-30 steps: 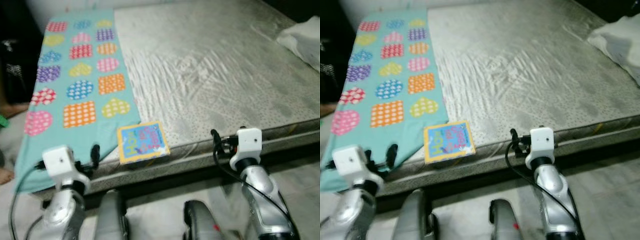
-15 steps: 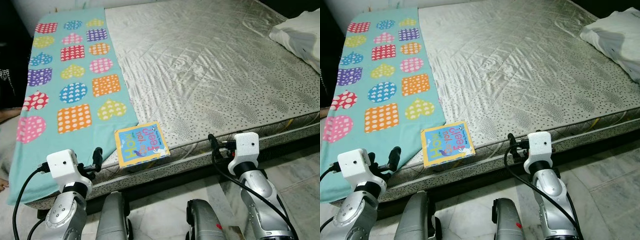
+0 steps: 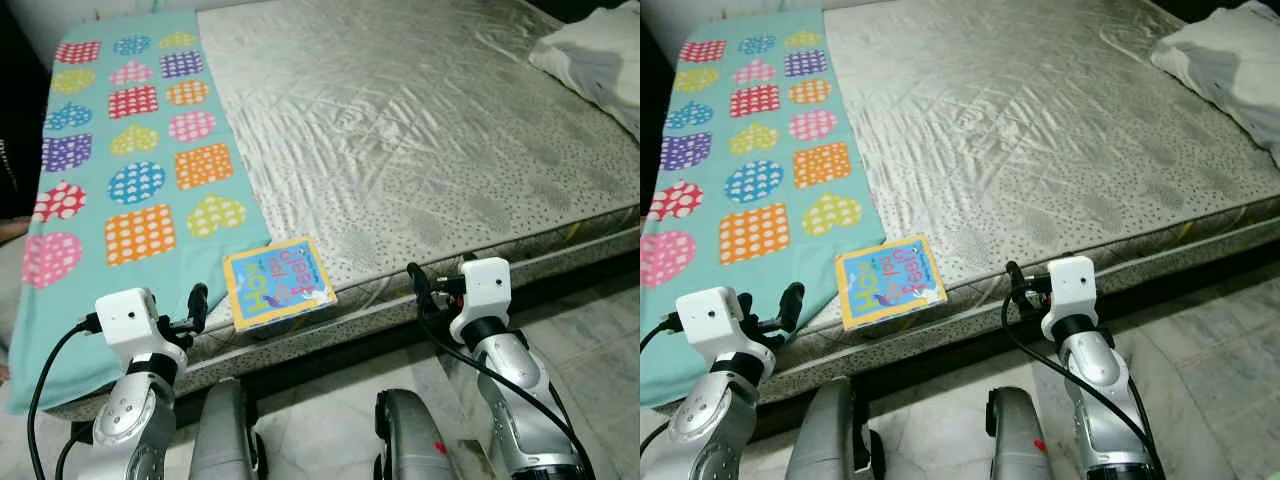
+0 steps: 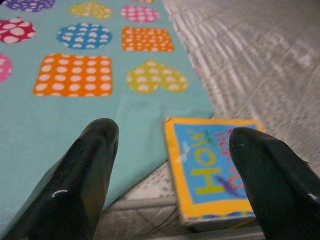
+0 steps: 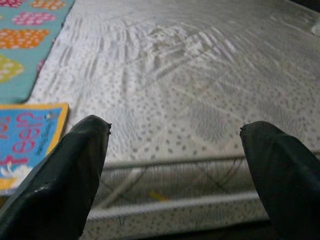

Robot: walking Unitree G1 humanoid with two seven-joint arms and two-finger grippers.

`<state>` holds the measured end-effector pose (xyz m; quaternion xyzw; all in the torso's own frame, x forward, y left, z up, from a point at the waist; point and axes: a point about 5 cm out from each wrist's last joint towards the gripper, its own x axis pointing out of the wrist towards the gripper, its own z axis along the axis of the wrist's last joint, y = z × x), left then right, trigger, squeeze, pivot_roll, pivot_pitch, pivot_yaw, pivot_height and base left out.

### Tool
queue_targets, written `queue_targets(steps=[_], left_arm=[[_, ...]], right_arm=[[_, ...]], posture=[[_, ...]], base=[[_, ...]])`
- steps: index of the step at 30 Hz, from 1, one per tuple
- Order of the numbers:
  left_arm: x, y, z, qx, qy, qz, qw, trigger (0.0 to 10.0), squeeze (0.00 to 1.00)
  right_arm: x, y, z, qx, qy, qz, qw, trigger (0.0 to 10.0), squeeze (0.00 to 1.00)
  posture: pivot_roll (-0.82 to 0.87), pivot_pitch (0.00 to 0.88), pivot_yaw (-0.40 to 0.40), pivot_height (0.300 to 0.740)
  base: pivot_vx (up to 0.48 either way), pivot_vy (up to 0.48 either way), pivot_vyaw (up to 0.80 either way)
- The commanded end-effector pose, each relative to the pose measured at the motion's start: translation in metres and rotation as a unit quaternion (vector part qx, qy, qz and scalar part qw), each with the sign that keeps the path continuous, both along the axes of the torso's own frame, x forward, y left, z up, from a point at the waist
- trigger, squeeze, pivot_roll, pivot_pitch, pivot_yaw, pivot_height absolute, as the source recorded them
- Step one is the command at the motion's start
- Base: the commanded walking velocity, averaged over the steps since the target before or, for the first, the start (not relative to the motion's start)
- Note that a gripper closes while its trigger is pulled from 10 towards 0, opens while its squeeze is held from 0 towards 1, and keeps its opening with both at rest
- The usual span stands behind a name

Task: Clean up the room

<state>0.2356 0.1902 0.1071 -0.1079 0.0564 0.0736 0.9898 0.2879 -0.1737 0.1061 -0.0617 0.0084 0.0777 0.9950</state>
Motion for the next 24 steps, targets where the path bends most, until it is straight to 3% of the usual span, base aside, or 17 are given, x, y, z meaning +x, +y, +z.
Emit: queue_targets(steps=[1,16,24], left_arm=[[-0.001,0.007,-0.003,0.011,0.007,0.014,1.000,10.0,0.00],[0.007,0.004,0.012,0.004,-0.037,0.000,0.999,10.0,0.00],[0.009,-0.001,0.013,0.001,-0.040,-0.016,0.999,10.0,0.00]], right_arm=[[-0.001,0.004,-0.004,0.001,0.005,0.008,1.000,10.0,0.00],[0.010,0.002,0.000,-0.022,-0.005,0.010,1.000,10.0,0.00],[0.011,0.001,-0.003,-0.032,-0.003,0.007,0.999,10.0,0.00]], posture=[[-0.14,0.194,0.052,0.533],[-0.15,0.200,0.043,0.533],[-0.15,0.198,0.043,0.533]], base=[[0.000,0.000,0.00],[0.000,0.000,0.00],[0.273,0.000,0.05]])
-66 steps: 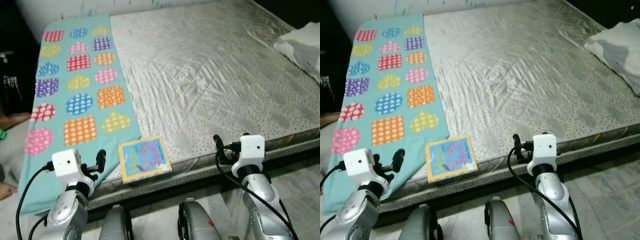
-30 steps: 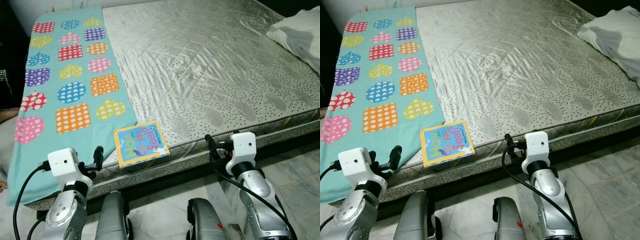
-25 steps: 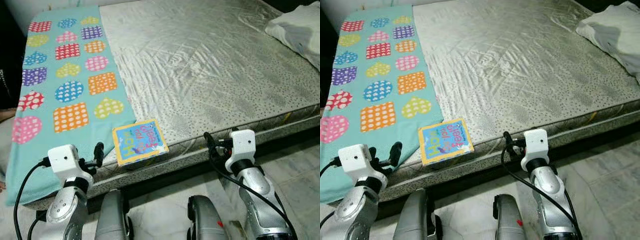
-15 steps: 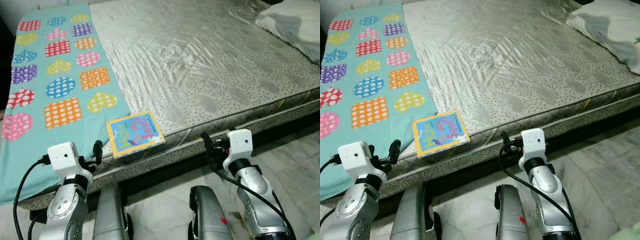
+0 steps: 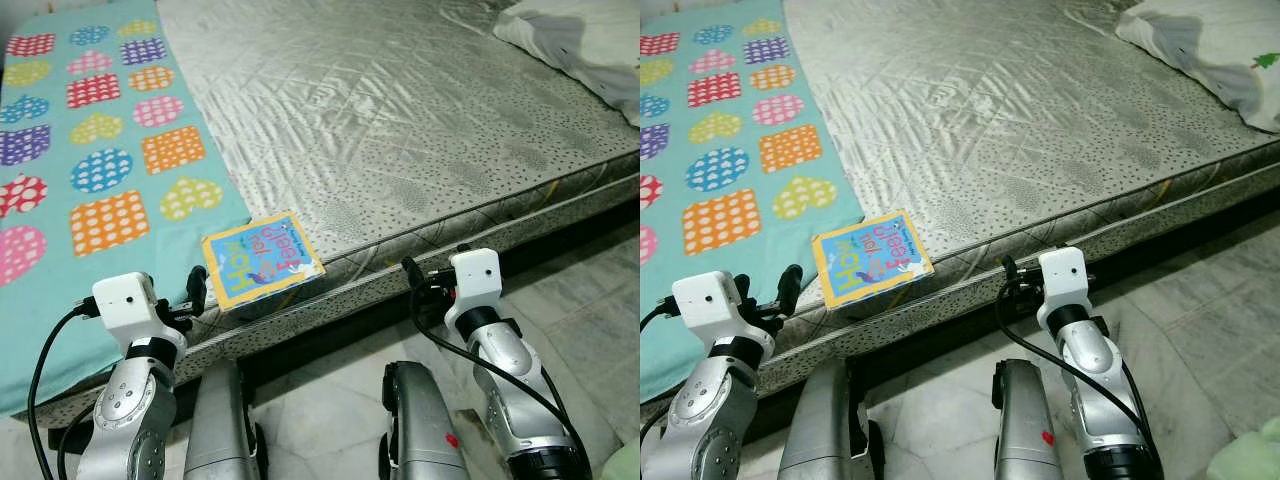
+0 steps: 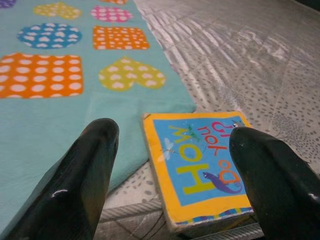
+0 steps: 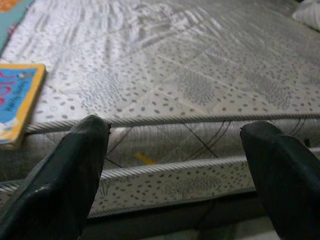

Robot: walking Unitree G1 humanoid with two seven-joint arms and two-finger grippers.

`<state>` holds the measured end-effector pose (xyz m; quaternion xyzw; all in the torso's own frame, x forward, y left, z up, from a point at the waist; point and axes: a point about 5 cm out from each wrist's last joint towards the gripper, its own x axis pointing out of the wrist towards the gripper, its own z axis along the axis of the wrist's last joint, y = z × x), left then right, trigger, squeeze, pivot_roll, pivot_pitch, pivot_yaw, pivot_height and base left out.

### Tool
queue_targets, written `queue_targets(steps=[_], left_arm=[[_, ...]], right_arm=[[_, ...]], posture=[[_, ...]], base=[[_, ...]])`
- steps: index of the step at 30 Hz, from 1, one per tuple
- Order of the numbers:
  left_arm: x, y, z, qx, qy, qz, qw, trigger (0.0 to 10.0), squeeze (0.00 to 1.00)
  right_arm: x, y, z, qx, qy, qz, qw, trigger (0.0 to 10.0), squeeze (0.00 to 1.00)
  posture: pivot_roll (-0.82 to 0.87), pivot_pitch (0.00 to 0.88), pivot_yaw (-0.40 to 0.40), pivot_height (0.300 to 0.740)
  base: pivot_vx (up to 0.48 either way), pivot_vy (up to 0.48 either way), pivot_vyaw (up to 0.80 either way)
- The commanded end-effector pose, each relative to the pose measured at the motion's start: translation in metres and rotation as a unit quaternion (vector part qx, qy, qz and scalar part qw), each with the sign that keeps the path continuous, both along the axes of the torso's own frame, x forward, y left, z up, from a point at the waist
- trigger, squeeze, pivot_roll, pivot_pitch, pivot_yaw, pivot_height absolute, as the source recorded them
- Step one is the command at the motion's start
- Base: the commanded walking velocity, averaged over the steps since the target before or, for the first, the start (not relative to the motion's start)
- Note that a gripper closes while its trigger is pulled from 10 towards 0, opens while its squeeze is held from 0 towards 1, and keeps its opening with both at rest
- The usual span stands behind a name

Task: Clean up the room

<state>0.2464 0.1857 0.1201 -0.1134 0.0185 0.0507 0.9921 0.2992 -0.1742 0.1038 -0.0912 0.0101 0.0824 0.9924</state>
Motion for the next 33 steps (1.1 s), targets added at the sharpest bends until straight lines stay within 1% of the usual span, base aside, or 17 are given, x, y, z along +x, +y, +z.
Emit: queue_targets(steps=[1,5,9,16,19,24,27,30,33], left_arm=[[-0.002,0.003,0.000,0.005,0.001,0.002,1.000,10.0,0.00],[-0.002,0.001,-0.001,0.004,0.003,-0.002,1.000,10.0,0.00],[-0.001,0.001,-0.001,0.004,0.007,-0.005,1.000,10.0,0.00],[0.000,-0.001,-0.003,0.002,0.014,-0.006,1.000,10.0,0.00],[0.000,-0.001,-0.002,0.002,0.013,-0.005,1.000,10.0,0.00],[0.001,-0.001,-0.003,0.002,0.017,0.002,1.000,10.0,0.00],[0.002,0.003,-0.004,0.008,0.021,0.006,1.000,10.0,0.00],[0.007,0.011,-0.003,0.014,0.021,0.014,1.000,10.0,0.00],[0.009,0.013,-0.001,0.016,0.018,0.015,1.000,10.0,0.00]], right_arm=[[-0.001,0.002,-0.001,-0.003,-0.002,0.002,1.000,10.0,0.00],[-0.002,0.001,-0.003,-0.003,0.000,0.003,1.000,10.0,0.00],[-0.003,0.002,-0.005,0.008,0.000,0.003,1.000,10.0,0.00],[-0.001,0.000,-0.006,0.003,0.003,0.002,1.000,10.0,0.00],[-0.001,0.001,-0.005,-0.010,-0.001,0.009,1.000,10.0,0.00],[-0.002,0.003,-0.006,-0.018,-0.002,0.016,1.000,10.0,0.00],[-0.001,0.003,-0.006,-0.016,-0.001,0.015,1.000,10.0,0.00],[0.001,-0.002,-0.007,-0.021,0.002,0.009,1.000,10.0,0.00],[0.002,-0.004,-0.006,-0.023,0.001,0.007,1.000,10.0,0.00]], posture=[[-0.15,0.198,0.043,0.533],[-0.15,0.199,0.049,0.533],[-0.15,0.203,0.055,0.533],[-0.15,0.203,0.055,0.533],[-0.14,0.200,0.057,0.533],[-0.14,0.200,0.057,0.533],[-0.14,0.200,0.057,0.533],[-0.15,0.199,0.055,0.533],[-0.15,0.199,0.055,0.533]], base=[[0.277,0.000,0.41],[0.272,0.000,0.40],[0.252,0.000,0.00],[0.000,0.000,0.00],[0.000,0.000,0.00],[0.000,0.000,0.80],[0.000,0.000,0.80],[0.000,0.000,0.00],[0.000,0.000,0.00]])
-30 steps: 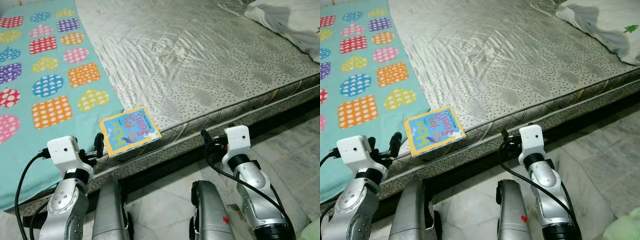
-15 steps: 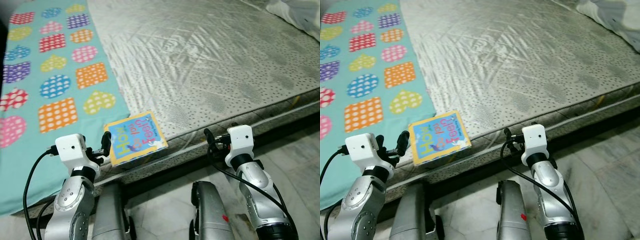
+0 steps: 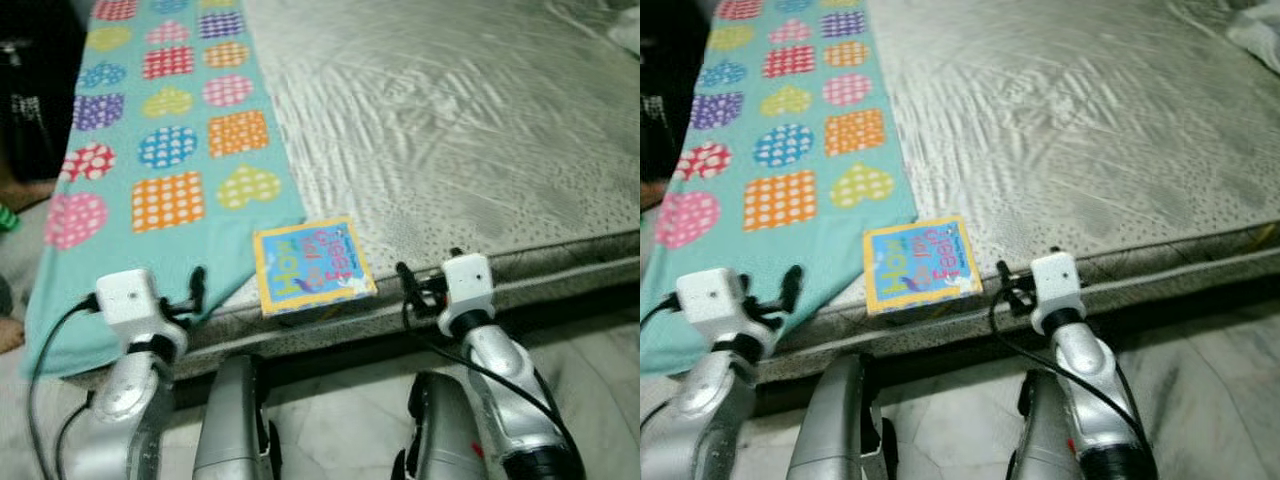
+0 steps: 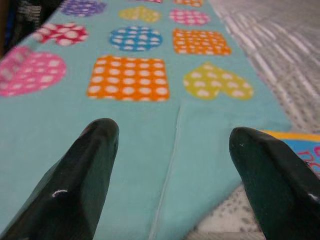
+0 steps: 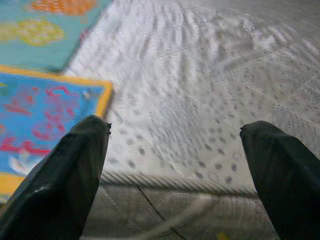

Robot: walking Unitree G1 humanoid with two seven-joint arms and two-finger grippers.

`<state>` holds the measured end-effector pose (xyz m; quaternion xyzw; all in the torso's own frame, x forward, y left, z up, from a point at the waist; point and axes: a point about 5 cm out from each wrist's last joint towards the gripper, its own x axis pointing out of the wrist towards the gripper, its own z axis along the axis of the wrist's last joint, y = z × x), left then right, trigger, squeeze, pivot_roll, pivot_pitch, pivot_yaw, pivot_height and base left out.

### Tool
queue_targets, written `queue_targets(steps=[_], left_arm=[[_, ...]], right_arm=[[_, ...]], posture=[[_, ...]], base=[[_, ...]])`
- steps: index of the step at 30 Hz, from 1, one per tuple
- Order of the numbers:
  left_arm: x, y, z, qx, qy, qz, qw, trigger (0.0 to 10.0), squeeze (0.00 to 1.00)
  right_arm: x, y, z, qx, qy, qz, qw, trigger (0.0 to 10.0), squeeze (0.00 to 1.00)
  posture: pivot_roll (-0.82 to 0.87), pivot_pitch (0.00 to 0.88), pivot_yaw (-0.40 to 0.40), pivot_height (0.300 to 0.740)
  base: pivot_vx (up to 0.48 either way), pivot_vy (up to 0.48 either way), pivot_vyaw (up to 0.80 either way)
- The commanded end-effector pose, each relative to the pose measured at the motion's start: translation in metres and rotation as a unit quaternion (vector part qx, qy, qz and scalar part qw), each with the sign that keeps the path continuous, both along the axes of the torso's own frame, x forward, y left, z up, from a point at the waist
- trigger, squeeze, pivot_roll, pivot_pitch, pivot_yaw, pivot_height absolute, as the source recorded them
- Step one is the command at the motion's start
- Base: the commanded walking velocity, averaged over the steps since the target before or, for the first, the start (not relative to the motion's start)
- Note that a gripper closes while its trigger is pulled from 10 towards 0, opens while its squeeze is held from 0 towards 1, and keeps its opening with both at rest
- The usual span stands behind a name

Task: Clean up the room

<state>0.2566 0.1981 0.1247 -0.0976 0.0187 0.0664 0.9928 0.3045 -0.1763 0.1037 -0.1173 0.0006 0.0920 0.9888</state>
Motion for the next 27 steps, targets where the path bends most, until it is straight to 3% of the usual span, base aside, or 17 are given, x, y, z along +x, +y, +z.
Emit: queue_targets(steps=[1,7,13,22,27], left_arm=[[-0.001,0.002,-0.005,0.001,0.015,0.002,1.000,10.0,0.00],[0.003,0.009,-0.004,-0.010,0.018,0.016,1.000,10.0,0.00],[0.012,0.011,-0.007,-0.023,0.031,0.015,0.999,10.0,0.00],[0.035,-0.001,-0.018,-0.096,0.057,-0.002,0.994,10.0,0.00],[0.052,-0.014,-0.020,-0.100,0.065,-0.019,0.993,10.0,0.00]], right_arm=[[-0.003,-0.003,-0.005,0.002,0.010,-0.005,1.000,10.0,0.00],[-0.002,-0.006,-0.006,0.004,0.009,-0.007,1.000,10.0,0.00],[-0.003,-0.008,-0.007,0.006,0.011,-0.008,1.000,10.0,0.00],[-0.011,-0.018,-0.005,-0.006,0.006,-0.017,1.000,10.0,0.00],[-0.020,-0.025,0.000,-0.015,0.004,-0.021,1.000,10.0,0.00]], posture=[[-0.15,0.200,0.055,0.533],[-0.15,0.201,0.055,0.533],[-0.16,0.207,0.055,0.503],[-0.19,0.219,0.048,0.498],[-0.21,0.228,0.040,0.498]], base=[[0.000,0.000,0.00],[0.000,0.000,0.00],[0.000,0.000,0.00],[0.000,0.000,0.00],[0.000,0.000,0.00]])
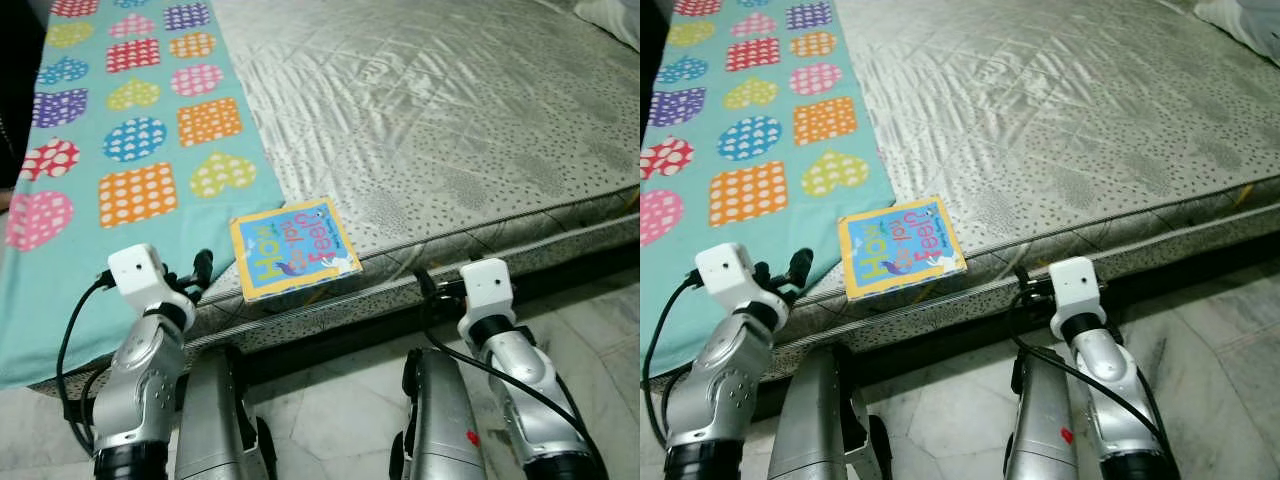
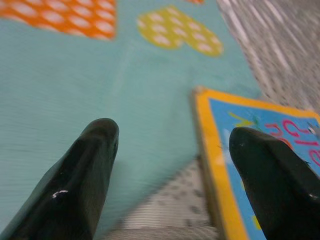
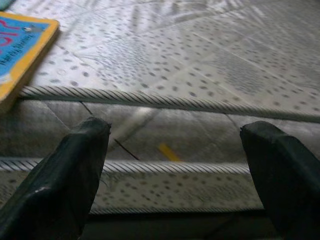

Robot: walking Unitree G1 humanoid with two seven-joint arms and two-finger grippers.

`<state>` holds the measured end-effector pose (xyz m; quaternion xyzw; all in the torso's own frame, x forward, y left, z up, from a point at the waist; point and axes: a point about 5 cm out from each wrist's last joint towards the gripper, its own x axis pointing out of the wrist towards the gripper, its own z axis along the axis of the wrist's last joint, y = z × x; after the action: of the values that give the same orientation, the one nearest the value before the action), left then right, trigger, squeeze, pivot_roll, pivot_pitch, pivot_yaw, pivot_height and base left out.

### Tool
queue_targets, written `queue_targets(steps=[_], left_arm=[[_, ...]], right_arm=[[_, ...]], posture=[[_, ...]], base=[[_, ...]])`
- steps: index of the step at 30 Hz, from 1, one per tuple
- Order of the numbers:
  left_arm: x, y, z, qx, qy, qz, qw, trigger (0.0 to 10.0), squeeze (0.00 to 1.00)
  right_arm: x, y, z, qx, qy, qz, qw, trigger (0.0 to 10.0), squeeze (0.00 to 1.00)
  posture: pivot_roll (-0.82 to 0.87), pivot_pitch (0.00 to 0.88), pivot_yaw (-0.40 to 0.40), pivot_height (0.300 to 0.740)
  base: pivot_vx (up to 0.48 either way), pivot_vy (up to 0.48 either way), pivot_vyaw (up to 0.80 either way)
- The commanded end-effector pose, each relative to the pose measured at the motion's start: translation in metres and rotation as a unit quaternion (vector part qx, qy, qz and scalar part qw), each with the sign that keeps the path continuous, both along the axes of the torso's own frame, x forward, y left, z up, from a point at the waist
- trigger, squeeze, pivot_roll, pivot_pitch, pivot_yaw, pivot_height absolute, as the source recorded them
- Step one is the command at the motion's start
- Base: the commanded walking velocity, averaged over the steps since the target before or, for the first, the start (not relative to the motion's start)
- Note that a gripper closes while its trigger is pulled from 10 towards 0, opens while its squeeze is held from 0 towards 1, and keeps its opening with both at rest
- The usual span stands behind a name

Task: Clean up the room

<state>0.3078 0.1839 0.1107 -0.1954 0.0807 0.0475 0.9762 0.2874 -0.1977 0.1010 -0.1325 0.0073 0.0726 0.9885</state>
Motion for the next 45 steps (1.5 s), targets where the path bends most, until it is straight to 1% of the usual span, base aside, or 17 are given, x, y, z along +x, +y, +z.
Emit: queue_targets(steps=[1,8,9,12,13,18,22,24,26,28,29,30,31,32,33,36,45], left_arm=[[0.004,-0.003,-0.008,0.001,0.015,-0.004,1.000,10.0,0.00],[0.012,-0.019,-0.020,-0.015,0.044,-0.037,0.998,10.0,0.00],[0.012,-0.026,-0.025,-0.023,0.051,-0.061,0.997,10.0,0.00],[0.013,-0.032,-0.030,-0.029,0.060,-0.083,0.994,10.0,0.00],[0.013,-0.038,-0.035,-0.031,0.077,-0.099,0.992,10.0,0.00],[0.015,-0.046,-0.043,-0.048,0.111,-0.123,0.985,10.0,0.00],[0.019,-0.052,-0.044,-0.066,0.113,-0.152,0.980,10.0,0.00],[0.021,-0.055,-0.041,-0.090,0.098,-0.166,0.977,10.0,0.00],[0.023,-0.059,-0.037,-0.126,0.088,-0.181,0.971,10.0,0.00],[0.023,-0.060,-0.036,-0.132,0.082,-0.188,0.970,10.0,0.00],[0.024,-0.062,-0.035,-0.162,0.079,-0.193,0.964,7.7,0.00],[0.024,-0.063,-0.036,-0.178,0.081,-0.195,0.961,5.7,0.00],[0.024,-0.062,-0.038,-0.204,0.084,-0.191,0.956,4.6,0.00],[0.024,-0.062,-0.039,-0.226,0.083,-0.188,0.952,2.6,0.00],[0.023,-0.062,-0.040,-0.239,0.086,-0.196,0.947,0.0,0.00],[0.020,-0.062,-0.043,-0.263,0.092,-0.223,0.934,0.0,0.00],[0.019,-0.061,-0.048,-0.292,0.120,-0.254,0.914,0.0,0.00]], right_arm=[[-0.007,-0.005,0.003,-0.003,0.000,-0.001,1.000,10.0,0.00],[-0.022,-0.009,0.011,0.008,0.009,0.000,1.000,10.0,0.00],[-0.027,-0.007,0.016,0.016,0.010,0.007,1.000,10.0,0.00],[-0.031,-0.001,0.021,0.025,0.015,0.026,0.999,10.0,0.00],[-0.035,0.004,0.027,0.025,0.013,0.042,0.999,10.0,0.00],[-0.040,0.006,0.036,0.027,0.012,0.047,0.998,10.0,0.00],[-0.041,0.007,0.044,0.036,0.015,0.046,0.998,10.0,0.00],[-0.043,0.010,0.047,0.039,0.014,0.075,0.996,10.0,0.00],[-0.039,0.006,0.050,0.044,0.012,0.072,0.996,10.0,0.00],[-0.038,0.005,0.051,0.042,0.011,0.071,0.997,10.0,0.00],[-0.036,0.005,0.053,0.039,0.011,0.070,0.997,10.0,0.00],[-0.035,0.005,0.053,0.038,0.010,0.070,0.997,10.0,0.00],[-0.034,0.007,0.055,0.037,0.009,0.071,0.997,10.0,0.00],[-0.032,0.008,0.055,0.037,0.007,0.072,0.997,10.0,0.00],[-0.032,0.009,0.057,0.038,0.005,0.073,0.997,10.0,0.00],[-0.029,0.011,0.059,0.038,-0.001,0.074,0.997,10.0,0.00],[-0.026,0.013,0.062,0.034,-0.010,0.076,0.997,10.0,0.00]], posture=[[-0.21,0.230,0.038,0.498],[-0.24,0.237,0.037,0.498],[-0.24,0.237,0.038,0.498],[-0.26,0.243,0.046,0.498],[-0.26,0.243,0.046,0.498],[-0.28,0.243,0.047,0.498],[-0.29,0.243,0.049,0.498],[-0.30,0.240,0.048,0.498],[-0.30,0.238,0.047,0.498],[-0.30,0.236,0.047,0.498],[-0.30,0.236,0.047,0.498],[-0.30,0.234,0.045,0.498],[-0.30,0.232,0.044,0.498],[-0.30,0.231,0.044,0.498],[-0.30,0.229,0.043,0.498],[-0.30,0.225,0.041,0.498],[-0.31,0.216,0.041,0.498]], base=[[0.000,0.000,0.00],[0.000,0.000,0.00],[0.000,0.000,0.00],[0.000,0.000,0.00],[0.000,0.000,0.00],[0.000,0.000,0.00],[0.000,0.000,0.00],[0.000,0.000,0.00],[0.000,0.000,0.00],[0.000,0.000,0.00],[0.000,0.000,0.00],[0.000,0.000,0.00],[0.000,0.000,0.00],[0.000,0.000,0.00],[0.000,0.000,0.00],[0.000,0.000,0.00],[0.000,0.000,0.00]])
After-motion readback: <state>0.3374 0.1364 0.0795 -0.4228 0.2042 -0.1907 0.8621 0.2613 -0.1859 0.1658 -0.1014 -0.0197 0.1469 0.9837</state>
